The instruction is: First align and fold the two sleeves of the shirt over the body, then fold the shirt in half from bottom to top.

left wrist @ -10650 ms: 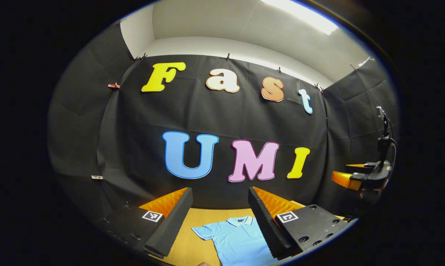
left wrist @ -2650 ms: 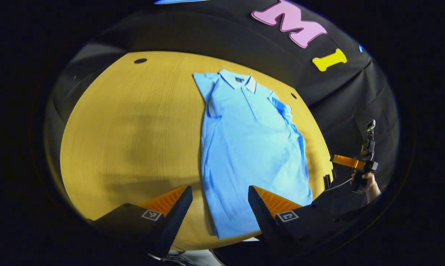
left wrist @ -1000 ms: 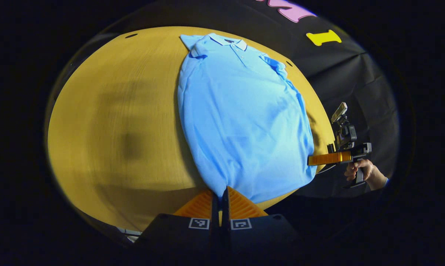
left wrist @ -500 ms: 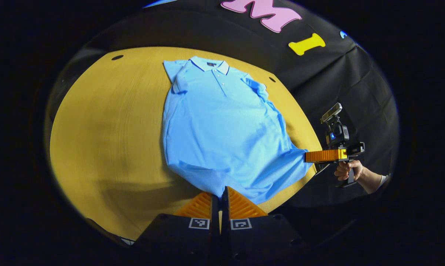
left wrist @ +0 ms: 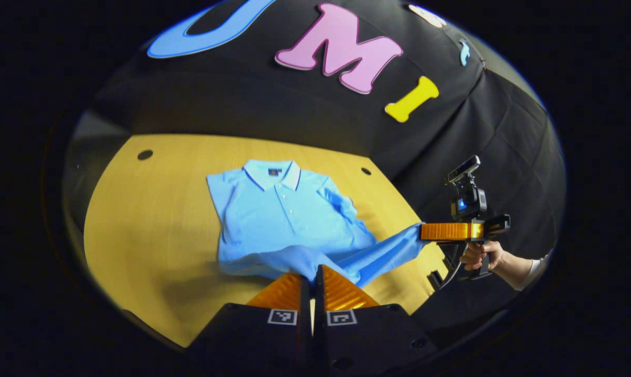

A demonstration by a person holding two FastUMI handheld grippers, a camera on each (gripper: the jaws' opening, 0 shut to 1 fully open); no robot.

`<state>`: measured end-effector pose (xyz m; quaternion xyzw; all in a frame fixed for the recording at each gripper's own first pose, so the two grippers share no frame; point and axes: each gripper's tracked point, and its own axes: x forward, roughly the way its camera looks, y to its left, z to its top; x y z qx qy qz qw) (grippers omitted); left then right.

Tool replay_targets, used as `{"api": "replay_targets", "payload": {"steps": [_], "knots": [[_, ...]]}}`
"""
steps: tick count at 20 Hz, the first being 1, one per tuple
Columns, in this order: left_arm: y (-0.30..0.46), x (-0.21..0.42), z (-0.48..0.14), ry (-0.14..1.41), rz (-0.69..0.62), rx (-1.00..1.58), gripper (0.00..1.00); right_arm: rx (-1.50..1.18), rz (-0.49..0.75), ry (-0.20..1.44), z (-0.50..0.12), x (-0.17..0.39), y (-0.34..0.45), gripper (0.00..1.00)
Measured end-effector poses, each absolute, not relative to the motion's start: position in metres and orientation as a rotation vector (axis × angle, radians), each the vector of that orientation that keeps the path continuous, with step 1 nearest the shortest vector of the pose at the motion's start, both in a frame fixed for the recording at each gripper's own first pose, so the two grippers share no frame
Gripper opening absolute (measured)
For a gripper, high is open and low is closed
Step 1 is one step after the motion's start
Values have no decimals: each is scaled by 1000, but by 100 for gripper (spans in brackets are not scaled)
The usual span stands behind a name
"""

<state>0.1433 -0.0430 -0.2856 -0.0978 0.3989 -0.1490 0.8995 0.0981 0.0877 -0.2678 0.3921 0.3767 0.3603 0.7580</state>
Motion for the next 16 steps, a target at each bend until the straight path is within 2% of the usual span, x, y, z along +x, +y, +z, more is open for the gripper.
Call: {"api": "replay_targets", "payload": {"steps": [4, 5, 6, 7, 8, 9, 10, 12, 13, 16], "knots": [[-21, 225, -258, 722, -218, -149, 6, 769, 772, 714, -247, 187, 89, 4], [-18, 245, -254, 696, -201, -145, 6, 725, 762, 695, -251, 208, 91, 0], [-14, 264, -254, 679, -186, -140, 6, 697, 747, 683, -255, 230, 92, 4], [-7, 278, -257, 679, -160, -137, 6, 679, 726, 676, -259, 252, 93, 0], [0, 295, -264, 687, -128, -137, 6, 661, 694, 677, -268, 274, 92, 4], [8, 310, -271, 699, -91, -139, 6, 639, 659, 685, -282, 294, 91, 0], [16, 317, -282, 712, -62, -139, 6, 620, 628, 697, -296, 310, 90, 0], [34, 338, -302, 742, -7, -135, 6, 600, 554, 728, -327, 344, 85, 8], [42, 344, -312, 761, 23, -140, 6, 609, 516, 750, -345, 357, 79, 5], [58, 373, -352, 808, 64, -150, 6, 608, 456, 825, -393, 374, 78, 4]]}}
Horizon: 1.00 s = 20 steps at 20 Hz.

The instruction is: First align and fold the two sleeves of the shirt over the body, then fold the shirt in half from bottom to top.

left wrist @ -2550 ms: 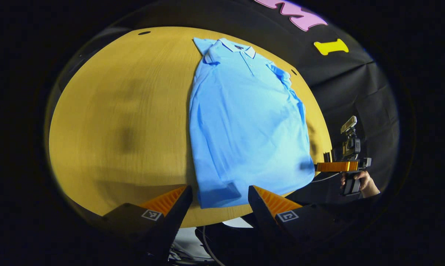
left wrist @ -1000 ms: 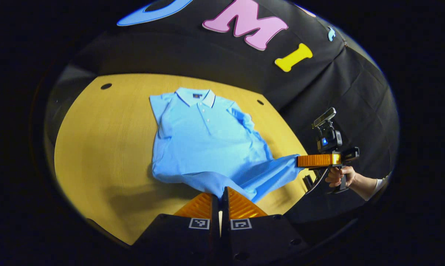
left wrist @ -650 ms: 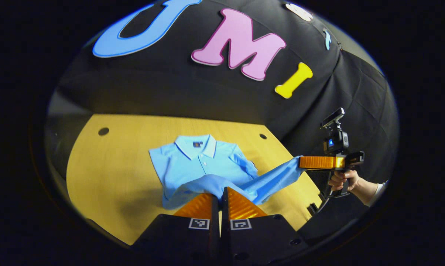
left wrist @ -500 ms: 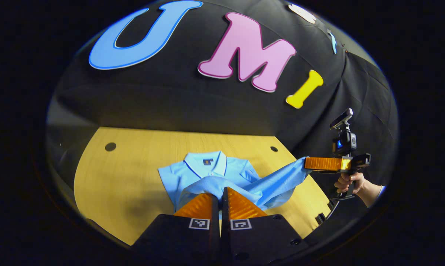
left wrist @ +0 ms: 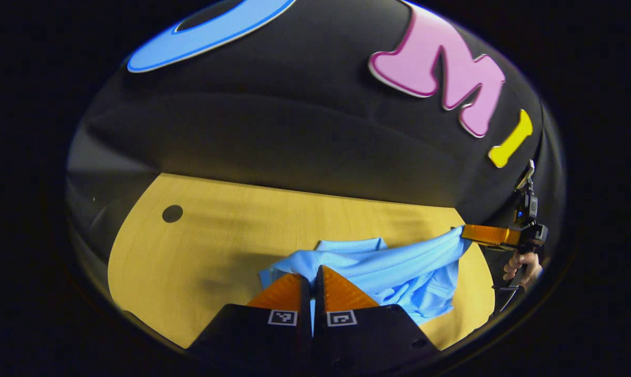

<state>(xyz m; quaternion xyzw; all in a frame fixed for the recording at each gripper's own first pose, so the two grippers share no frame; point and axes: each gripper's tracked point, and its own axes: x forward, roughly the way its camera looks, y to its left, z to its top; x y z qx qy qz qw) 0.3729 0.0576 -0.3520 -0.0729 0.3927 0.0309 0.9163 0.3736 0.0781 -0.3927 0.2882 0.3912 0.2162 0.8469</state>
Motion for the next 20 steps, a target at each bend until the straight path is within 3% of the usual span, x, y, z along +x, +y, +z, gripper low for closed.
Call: {"api": "replay_targets", "payload": {"steps": [1, 4, 6, 7, 9, 10, 11, 14, 15, 16, 20], "knots": [[62, 377, -366, 833, 76, -128, 6, 590, 434, 849, -408, 378, 82, 11], [68, 380, -395, 917, 124, -68, 7, 507, 394, 924, -448, 382, 98, 11], [72, 383, -415, 954, 168, -64, 10, 466, 387, 939, -465, 386, 113, 5], [70, 383, -417, 966, 166, -64, 18, 451, 377, 932, -455, 384, 116, 0], [67, 390, -420, 956, 149, -47, 59, 457, 356, 915, -442, 381, 120, 12], [68, 394, -419, 940, 150, -27, 80, 467, 354, 911, -438, 381, 118, 24], [70, 397, -412, 918, 147, -12, 100, 466, 358, 912, -438, 380, 118, 11], [69, 400, -380, 842, 136, -8, 97, 361, 386, 852, -421, 377, 102, 81], [67, 400, -366, 813, 133, -14, 98, 326, 395, 821, -412, 376, 98, 82], [65, 396, -349, 783, 134, -19, 98, 299, 402, 796, -399, 373, 93, 93], [63, 371, -280, 650, 149, 19, 97, 186, 392, 645, -334, 363, 71, 98]]}}
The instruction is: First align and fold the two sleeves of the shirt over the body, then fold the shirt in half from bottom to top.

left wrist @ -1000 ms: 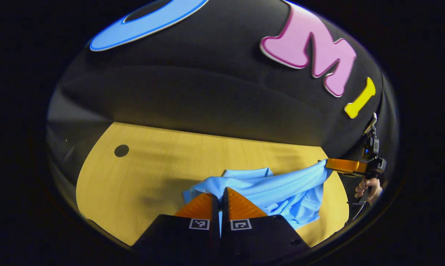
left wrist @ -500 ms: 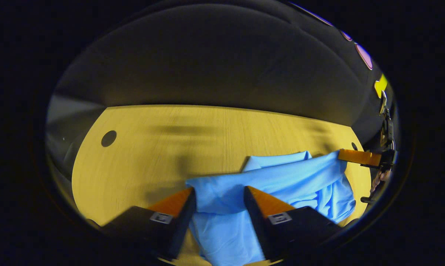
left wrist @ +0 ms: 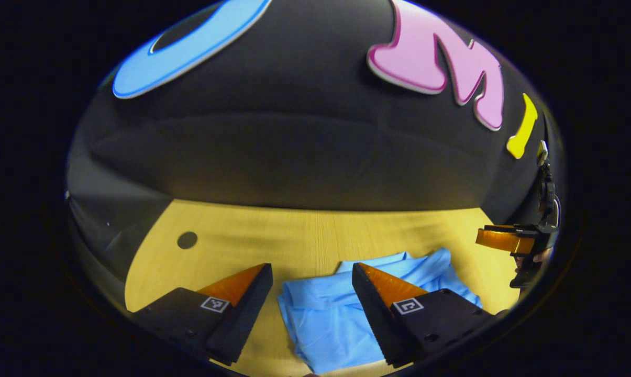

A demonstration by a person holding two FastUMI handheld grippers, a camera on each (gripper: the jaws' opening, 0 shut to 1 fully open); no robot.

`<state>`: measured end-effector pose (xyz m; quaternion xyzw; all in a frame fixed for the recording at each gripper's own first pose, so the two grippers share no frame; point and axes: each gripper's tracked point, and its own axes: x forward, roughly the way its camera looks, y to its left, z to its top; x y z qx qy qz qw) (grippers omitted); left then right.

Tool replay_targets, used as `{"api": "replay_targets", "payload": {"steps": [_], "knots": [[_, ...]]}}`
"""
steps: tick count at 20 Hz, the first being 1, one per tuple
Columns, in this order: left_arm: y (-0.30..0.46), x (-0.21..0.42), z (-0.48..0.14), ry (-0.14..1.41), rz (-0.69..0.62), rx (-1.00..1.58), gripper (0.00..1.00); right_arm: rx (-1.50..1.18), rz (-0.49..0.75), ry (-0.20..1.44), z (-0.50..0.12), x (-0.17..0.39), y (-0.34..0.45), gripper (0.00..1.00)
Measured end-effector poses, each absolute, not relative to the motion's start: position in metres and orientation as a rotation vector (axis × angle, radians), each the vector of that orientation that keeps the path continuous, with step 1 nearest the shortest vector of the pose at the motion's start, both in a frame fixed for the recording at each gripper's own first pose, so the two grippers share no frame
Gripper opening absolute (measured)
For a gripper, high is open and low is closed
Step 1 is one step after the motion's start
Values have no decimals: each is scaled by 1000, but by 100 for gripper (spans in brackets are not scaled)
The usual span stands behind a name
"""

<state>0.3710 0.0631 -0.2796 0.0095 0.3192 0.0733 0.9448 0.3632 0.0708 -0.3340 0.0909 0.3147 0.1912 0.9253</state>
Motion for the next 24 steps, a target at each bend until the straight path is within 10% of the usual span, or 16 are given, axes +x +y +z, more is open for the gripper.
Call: {"api": "replay_targets", "payload": {"steps": [9, 24], "knots": [[-12, 254, -145, 373, 118, 68, 97, 92, 287, 318, -162, 279, 43, 98], [-78, -43, -46, 145, 52, 32, 97, 80, 68, 54, 16, -59, 31, 95]]}}
